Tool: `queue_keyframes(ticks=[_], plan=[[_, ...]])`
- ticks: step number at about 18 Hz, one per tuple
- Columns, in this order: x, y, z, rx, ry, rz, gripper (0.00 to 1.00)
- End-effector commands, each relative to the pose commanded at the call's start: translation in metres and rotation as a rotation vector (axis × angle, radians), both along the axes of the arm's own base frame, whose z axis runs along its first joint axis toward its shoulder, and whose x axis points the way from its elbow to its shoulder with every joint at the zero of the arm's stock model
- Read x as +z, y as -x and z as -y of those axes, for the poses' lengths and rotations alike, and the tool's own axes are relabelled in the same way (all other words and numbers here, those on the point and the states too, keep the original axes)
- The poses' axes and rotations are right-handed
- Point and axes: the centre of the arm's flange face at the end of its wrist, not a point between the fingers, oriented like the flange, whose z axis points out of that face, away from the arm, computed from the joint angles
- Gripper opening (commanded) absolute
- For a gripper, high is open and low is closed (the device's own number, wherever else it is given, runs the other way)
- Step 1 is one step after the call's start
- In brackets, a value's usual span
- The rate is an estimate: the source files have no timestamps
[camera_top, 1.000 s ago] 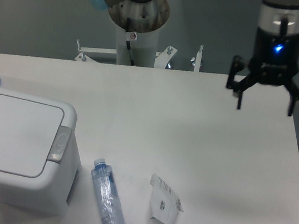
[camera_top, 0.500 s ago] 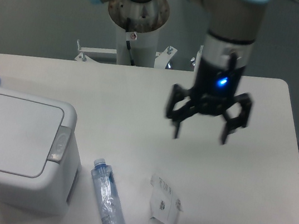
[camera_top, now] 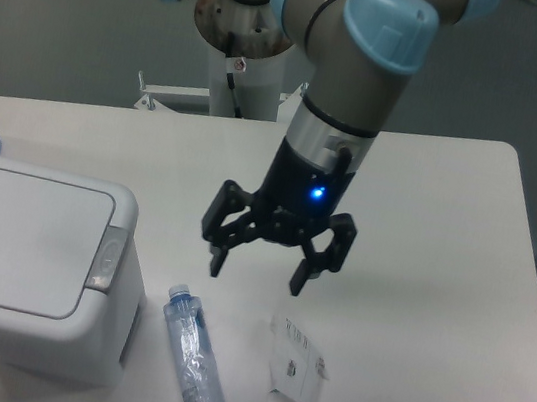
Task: Open the trash can
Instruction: 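Move the open gripper down toward the grey button on the trash can, then press the gripper fingertip down on the grey button of the trash can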
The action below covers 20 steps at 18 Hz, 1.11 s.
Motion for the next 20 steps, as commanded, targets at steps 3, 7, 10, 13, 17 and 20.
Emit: queue_keyframes(ticks=[3,7,10,13,17,20], plan=[[-0.001,-0.014,-0.01,-0.003,0.005,0.016,1.0],[-0.01,-0.029,-0.022,-0.036,0.014,0.022,1.0],[-0.014,-0.035,-0.026,-0.045,0.02,0.029,1.0],[-0.016,-0.041,-0.03,-0.055,0.024,0.031,1.0],[-0.016,-0.047,-0.032,-0.06,0.025,0.031,1.0],[-0.019,-0.049,-0.033,-0.064,0.03,0.034,1.0]])
